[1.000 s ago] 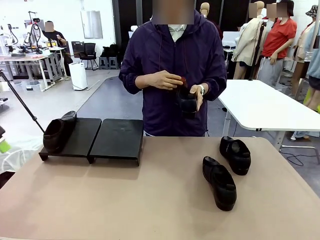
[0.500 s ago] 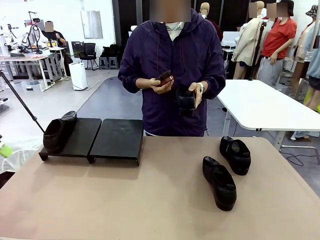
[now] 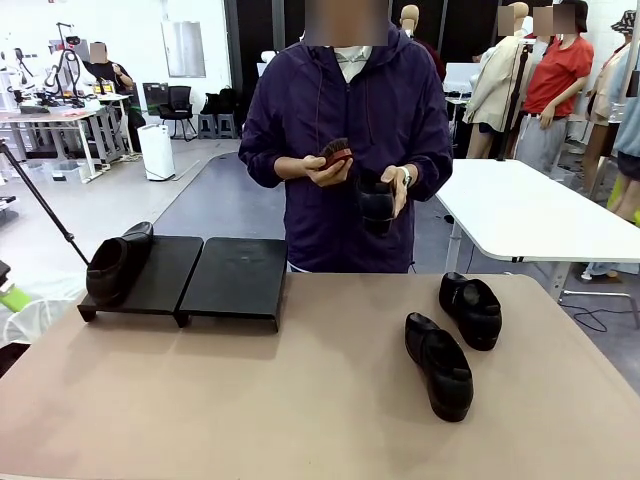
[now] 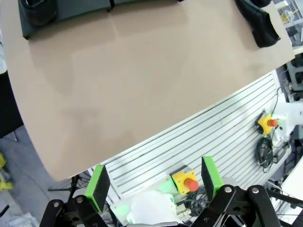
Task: Organize the shoes by placing them on the stand.
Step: Pick up one Shoe and place it in the middle of the table.
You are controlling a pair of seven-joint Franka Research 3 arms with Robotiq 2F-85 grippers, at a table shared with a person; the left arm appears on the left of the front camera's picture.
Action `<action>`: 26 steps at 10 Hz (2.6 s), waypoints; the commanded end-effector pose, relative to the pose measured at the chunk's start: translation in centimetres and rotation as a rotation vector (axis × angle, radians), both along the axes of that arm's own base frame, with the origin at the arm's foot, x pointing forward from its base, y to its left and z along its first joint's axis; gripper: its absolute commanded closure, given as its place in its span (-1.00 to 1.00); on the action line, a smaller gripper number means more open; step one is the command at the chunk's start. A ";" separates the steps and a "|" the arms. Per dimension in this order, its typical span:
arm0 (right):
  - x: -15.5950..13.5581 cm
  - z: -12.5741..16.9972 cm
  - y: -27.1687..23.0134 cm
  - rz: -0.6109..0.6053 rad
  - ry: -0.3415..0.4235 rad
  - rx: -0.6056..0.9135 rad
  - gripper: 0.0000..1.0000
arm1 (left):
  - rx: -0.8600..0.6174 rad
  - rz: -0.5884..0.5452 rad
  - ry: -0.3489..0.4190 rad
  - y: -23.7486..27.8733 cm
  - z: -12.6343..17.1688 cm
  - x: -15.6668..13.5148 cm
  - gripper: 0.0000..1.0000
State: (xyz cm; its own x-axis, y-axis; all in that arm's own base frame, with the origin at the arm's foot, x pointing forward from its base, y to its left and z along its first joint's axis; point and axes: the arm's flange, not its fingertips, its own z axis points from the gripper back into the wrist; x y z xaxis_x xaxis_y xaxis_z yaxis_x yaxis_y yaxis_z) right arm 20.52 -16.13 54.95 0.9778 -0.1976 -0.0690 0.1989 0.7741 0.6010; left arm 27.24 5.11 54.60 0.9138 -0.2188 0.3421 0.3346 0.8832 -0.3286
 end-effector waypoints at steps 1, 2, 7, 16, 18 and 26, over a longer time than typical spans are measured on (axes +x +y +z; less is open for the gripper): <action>-0.1 0.2 -0.5 0.023 -0.008 -0.010 -1.00 | 0.011 -0.008 0.003 0.5 0.1 -0.1 -1.00; -0.1 0.2 -0.5 0.023 -0.008 -0.010 -1.00 | 0.011 -0.008 0.003 0.5 0.1 -0.1 -1.00; 3.1 0.5 8.7 0.073 0.074 -0.207 -1.00 | 0.011 -0.008 0.003 0.5 0.1 -0.1 -1.00; 6.2 1.6 12.3 -0.062 0.086 -0.366 -1.00 | 0.011 -0.008 0.003 0.5 0.1 -0.1 -1.00; 3.8 1.8 8.2 -0.303 0.030 -0.291 -1.00 | 0.011 -0.008 0.003 0.5 0.1 -0.1 -1.00; 3.6 3.0 7.9 -0.461 -0.175 -0.300 -1.00 | 0.011 -0.008 0.003 0.5 0.1 -0.1 -1.00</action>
